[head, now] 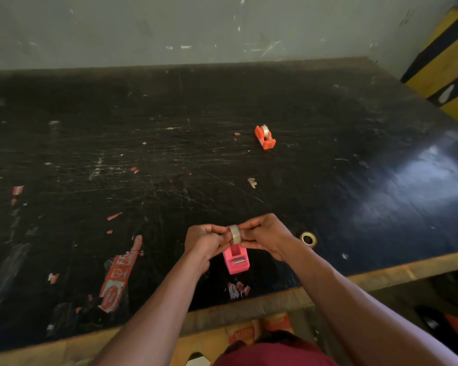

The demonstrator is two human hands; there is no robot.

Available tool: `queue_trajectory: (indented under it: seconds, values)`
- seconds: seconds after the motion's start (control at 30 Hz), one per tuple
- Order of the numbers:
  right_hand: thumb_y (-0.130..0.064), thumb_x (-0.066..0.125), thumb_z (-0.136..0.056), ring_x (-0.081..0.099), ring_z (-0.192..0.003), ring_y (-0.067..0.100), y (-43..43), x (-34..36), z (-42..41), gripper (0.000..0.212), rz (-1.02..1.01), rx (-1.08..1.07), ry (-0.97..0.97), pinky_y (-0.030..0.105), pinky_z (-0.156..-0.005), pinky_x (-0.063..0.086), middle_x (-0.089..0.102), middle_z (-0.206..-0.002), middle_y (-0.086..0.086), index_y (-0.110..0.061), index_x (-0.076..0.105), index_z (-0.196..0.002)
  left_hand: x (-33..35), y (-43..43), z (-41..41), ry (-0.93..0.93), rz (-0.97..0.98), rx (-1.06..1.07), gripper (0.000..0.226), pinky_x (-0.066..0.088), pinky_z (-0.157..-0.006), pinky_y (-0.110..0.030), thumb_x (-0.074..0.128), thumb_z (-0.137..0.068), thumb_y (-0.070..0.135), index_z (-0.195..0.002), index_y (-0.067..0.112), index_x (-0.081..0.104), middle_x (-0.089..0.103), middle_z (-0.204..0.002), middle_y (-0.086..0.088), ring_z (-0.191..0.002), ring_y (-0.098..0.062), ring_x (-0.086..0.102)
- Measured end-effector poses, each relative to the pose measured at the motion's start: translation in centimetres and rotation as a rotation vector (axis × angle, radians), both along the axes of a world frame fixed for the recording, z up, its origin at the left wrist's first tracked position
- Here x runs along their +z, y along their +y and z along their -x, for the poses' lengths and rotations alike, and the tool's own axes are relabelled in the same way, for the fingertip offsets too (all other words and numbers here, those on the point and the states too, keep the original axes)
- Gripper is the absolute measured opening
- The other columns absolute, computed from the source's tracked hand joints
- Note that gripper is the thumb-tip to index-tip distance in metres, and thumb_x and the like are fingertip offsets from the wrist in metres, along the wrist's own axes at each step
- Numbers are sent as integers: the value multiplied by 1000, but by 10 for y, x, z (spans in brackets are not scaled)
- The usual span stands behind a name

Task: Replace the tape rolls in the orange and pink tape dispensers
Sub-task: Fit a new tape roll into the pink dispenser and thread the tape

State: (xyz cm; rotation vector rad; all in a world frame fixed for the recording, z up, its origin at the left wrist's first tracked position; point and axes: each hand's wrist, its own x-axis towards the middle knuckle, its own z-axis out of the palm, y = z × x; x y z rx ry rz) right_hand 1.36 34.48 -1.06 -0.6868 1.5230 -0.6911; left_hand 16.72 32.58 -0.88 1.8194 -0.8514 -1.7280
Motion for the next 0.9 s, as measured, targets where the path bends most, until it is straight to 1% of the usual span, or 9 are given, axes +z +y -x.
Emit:
queue_trajectory:
  seconds: [0.1,0.17,0.33,0.4,0.47,0.53,0.6,0.67,0.9]
  values:
    - [1,68,-87,75,-92,20,-1,-6,-4,16,0,-13,52,35,-85,61,76,-102,14,-2,75,-101,-6,0,4,-86,1,4,17,62,-71,-30,71,-84,-8,-91,8,73,74,-101,-14,-84,-20,73]
    - [2,70,-85,75,-92,22,0,-9,-7,13,9,-19,79,37,-86,61,75,-101,16,-3,75,-97,-11,-2,5,-113,-4,15,17,63,-76,-34,74,-81,-7,-86,10,72,74,-102,-14,-85,-22,74]
    - [2,71,-84,75,-91,23,-3,-11,-10,13,21,-8,184,36,-80,63,73,-103,15,-6,73,-95,-13,-4,10,-253,22,-4,19,63,-84,-41,84,-74,4,-82,17,72,75,-99,-8,-90,-21,72]
    - [-2,75,-82,74,-91,21,-5,-11,-9,14,42,20,257,35,-78,63,72,-102,10,-11,72,-92,-11,-5,12,-286,25,-10,24,63,-84,-41,88,-69,9,-82,20,71,74,-97,-6,-91,-20,72]
    - [-9,79,-80,72,-91,17,-6,-11,-6,17,45,40,290,30,-72,62,70,-103,7,-15,71,-92,-10,-7,12,-307,15,-9,26,63,-84,-41,90,-67,12,-80,21,69,74,-95,-6,-91,-20,72]
    - [-11,80,-79,70,-93,17,-6,-10,-4,24,17,42,281,27,-68,61,68,-105,7,-15,68,-99,-10,-9,11,-317,-1,-28,27,62,-87,-42,89,-69,11,-82,20,67,73,-97,-7,-94,-21,71]
    - [-11,80,-79,72,-95,20,-7,-10,-3,30,-34,43,243,35,-77,63,69,-107,9,-15,66,-104,-11,-10,11,-314,-8,-50,28,62,-87,-43,86,-73,8,-87,20,65,72,-101,-8,-96,-22,70]
    - [-9,79,-80,73,-96,22,-7,-9,-3,29,-69,49,189,40,-84,62,71,-108,11,-13,67,-106,-12,-10,12,-317,-6,-61,31,62,-86,-43,86,-73,7,-90,20,64,71,-104,-9,-96,-23,71]
    - [-7,78,-80,72,-98,20,-9,-10,0,26,-103,59,116,41,-89,60,73,-106,10,-14,69,-104,-16,-16,5,-201,-73,-89,38,63,-84,-40,81,-77,2,-109,14,64,72,-106,-11,-94,-23,73]
